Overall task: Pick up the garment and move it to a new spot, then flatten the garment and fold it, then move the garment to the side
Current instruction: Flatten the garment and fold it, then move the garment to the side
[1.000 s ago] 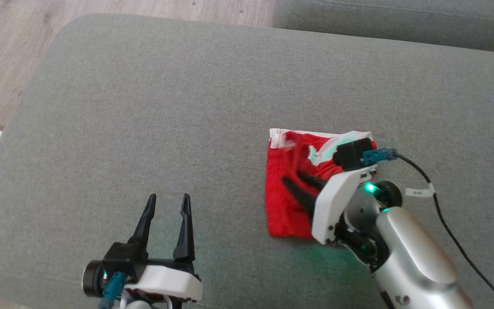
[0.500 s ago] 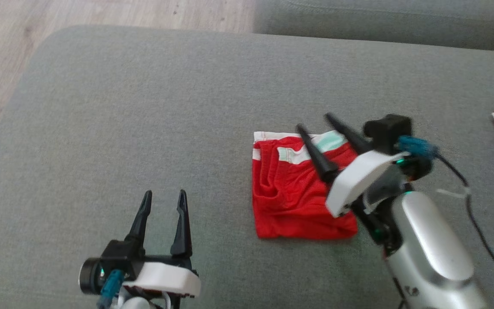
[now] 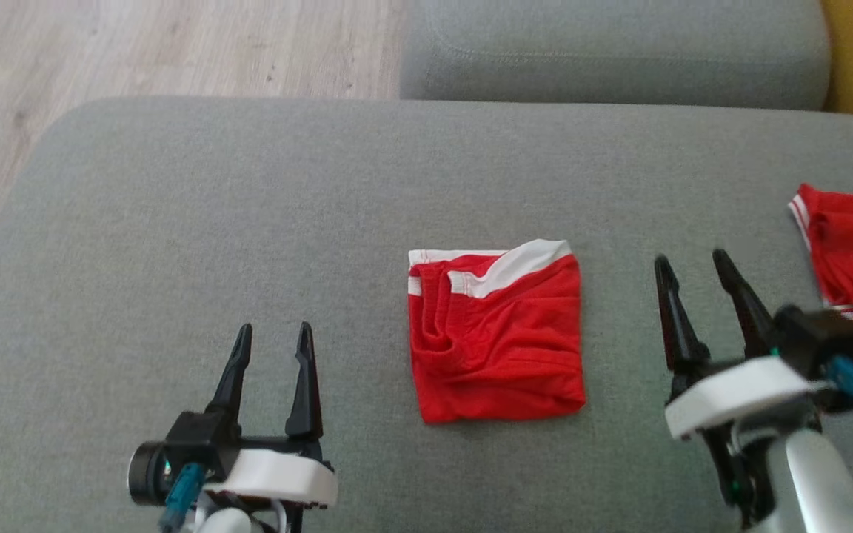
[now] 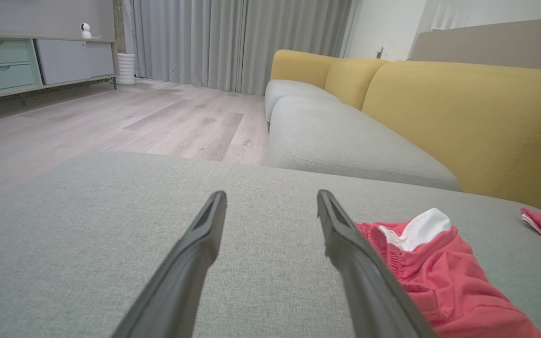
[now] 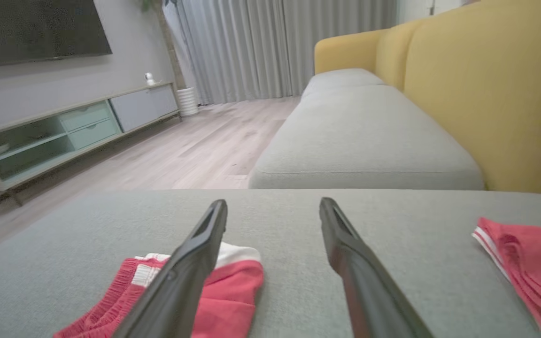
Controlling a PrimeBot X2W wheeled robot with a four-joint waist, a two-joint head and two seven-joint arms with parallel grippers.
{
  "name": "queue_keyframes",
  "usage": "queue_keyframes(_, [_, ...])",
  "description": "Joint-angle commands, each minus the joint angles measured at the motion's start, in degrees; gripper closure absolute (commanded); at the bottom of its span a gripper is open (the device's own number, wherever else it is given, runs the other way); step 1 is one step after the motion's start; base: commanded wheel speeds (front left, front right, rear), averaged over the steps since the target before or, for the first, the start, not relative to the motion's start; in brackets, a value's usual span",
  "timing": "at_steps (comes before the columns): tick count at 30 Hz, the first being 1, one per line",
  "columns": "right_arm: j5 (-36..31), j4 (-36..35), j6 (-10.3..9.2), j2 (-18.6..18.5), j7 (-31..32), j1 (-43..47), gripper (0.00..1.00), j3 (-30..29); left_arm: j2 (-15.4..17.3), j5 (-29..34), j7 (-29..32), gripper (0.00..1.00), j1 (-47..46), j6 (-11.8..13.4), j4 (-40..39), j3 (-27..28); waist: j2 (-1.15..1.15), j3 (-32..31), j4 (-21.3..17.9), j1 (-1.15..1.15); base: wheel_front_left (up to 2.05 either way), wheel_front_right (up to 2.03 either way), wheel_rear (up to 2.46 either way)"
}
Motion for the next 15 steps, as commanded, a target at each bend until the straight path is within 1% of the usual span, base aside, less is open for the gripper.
queue_keyframes(1, [-0.46, -2.41, -0.04, 0.29, -1.13, -0.57, 0.00, 0.96, 0.67, -0.39, -0.74, 0.00, -0.88, 0.27, -1.33, 2.47, 0.00, -0.64, -0.36, 0.01, 0.00, 0.00, 0.00])
queue_keyframes(5, [0.68, -2.67, -0.04, 0.29, -3.81, 2.92, 0.00, 0.31, 0.94, -1.08, -1.15, 0.00, 0.65, 0.28, -0.65, 2.77, 0.00, -1.86, -0.66, 0.01, 0.00, 0.00, 0.00])
queue_keyframes(7, [0.25, -2.58, -0.04, 0.29, -4.81, 4.25, 0.00, 0.20, 1.05, -1.52, -1.28, 0.00, 1.28, 0.23, -0.50, 2.96, 0.00, -2.28, -0.69, 0.01, 0.00, 0.00, 0.00])
queue_keyframes(15, [0.03, -1.22, -0.04, 0.29, -6.61, 6.46, 0.00, -0.36, 1.63, -2.20, -1.10, 0.00, 2.34, 0.39, -0.40, 3.15, 0.00, -2.97, -0.61, 0.01, 0.00, 0.00, 0.00])
